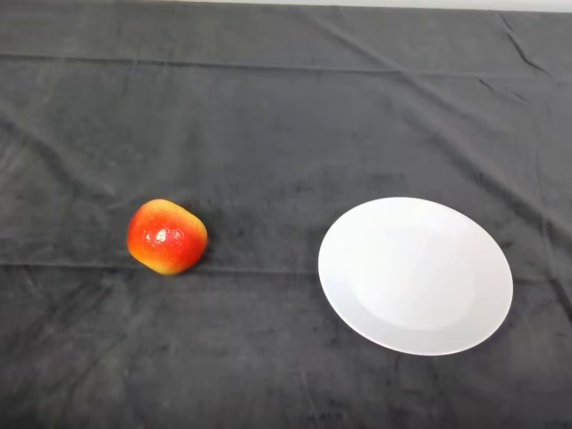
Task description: Move the apple to the plate
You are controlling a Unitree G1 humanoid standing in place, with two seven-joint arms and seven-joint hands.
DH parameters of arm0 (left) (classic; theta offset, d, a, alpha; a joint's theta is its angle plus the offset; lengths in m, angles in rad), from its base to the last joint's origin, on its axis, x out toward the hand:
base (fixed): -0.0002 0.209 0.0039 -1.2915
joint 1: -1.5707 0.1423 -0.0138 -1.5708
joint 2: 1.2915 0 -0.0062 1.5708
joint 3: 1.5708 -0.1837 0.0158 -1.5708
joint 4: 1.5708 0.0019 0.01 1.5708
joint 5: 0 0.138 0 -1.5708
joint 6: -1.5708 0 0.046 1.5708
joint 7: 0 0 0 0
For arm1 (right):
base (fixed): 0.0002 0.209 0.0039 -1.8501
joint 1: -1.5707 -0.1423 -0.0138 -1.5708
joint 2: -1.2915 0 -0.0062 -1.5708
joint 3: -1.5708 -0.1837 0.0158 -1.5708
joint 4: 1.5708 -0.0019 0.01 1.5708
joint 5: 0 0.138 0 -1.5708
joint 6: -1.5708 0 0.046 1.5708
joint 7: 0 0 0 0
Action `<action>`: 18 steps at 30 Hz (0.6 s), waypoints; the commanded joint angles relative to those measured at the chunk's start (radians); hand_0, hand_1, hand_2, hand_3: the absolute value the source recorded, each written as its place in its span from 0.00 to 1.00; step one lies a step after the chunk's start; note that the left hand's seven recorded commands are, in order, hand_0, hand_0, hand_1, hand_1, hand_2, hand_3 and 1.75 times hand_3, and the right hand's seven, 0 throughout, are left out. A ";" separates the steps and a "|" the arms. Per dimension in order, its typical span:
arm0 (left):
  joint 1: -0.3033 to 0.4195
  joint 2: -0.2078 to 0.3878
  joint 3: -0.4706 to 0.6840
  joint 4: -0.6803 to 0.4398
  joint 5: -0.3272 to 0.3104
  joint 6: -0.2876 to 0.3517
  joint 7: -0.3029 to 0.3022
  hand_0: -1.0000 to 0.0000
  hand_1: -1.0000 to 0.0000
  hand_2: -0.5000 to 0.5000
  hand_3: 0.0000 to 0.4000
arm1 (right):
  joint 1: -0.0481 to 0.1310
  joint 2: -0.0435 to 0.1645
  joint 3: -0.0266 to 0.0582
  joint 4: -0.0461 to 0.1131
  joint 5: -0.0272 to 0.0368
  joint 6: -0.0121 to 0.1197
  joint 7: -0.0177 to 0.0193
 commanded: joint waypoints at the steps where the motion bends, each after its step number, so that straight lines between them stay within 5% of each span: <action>1: 0.014 -0.013 0.023 -0.053 0.033 -0.018 0.008 1.00 1.00 0.50 0.00 | 0.074 0.044 0.0211 0.039 -0.0217 0.010 0.0140; 18: 0.012 -0.016 0.029 -0.057 0.062 -0.019 0.012 1.00 1.00 0.50 0.00 | 0.074 0.044 0.0209 0.038 -0.0216 0.010 0.0141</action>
